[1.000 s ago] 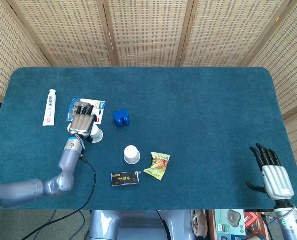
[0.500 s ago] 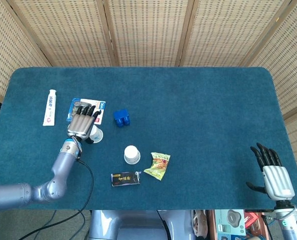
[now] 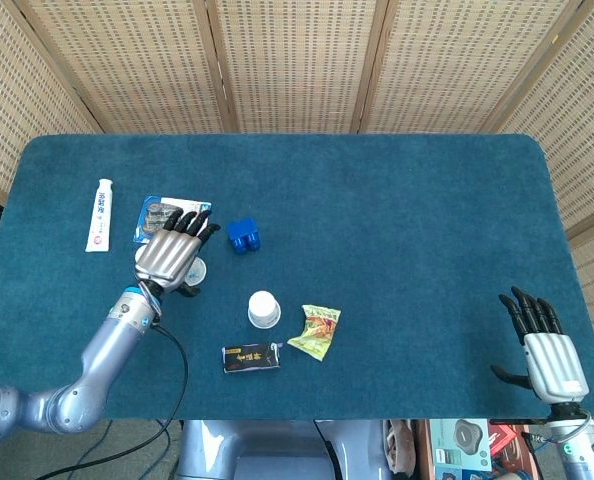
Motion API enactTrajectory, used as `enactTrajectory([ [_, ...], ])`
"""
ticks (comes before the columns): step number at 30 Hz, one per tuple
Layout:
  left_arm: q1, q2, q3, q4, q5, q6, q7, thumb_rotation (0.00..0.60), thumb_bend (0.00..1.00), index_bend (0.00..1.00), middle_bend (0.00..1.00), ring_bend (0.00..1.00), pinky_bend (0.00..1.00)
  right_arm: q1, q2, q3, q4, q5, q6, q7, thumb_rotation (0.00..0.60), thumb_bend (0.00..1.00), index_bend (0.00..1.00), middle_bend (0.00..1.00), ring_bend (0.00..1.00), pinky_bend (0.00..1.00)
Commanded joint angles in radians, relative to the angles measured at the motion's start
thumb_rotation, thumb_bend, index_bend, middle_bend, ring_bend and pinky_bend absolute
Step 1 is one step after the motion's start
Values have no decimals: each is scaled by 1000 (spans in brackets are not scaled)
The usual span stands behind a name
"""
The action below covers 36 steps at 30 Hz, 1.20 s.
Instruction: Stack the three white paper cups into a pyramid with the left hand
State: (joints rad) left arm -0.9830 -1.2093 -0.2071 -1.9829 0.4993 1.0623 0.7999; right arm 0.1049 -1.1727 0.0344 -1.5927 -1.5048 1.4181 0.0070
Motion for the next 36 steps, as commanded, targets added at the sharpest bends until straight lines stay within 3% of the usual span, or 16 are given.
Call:
enactTrajectory([
  [1, -39, -62, 13, 17, -6, 9, 27, 600, 163, 112, 0, 0, 0, -2, 3, 1, 0, 0, 3, 6, 600, 0, 0, 0, 0, 0],
  [12, -146, -239, 31, 103, -92, 45, 111, 600, 163, 115, 0, 0, 0, -2, 8, 4, 6, 1, 3, 29, 600, 0, 0, 0, 0, 0],
  [36, -238, -386, 57, 241, -242, 35, 180, 600, 163, 231, 0, 0, 0, -6, 19, 11, 11, 11, 5, 63, 600, 0, 0, 0, 0, 0],
])
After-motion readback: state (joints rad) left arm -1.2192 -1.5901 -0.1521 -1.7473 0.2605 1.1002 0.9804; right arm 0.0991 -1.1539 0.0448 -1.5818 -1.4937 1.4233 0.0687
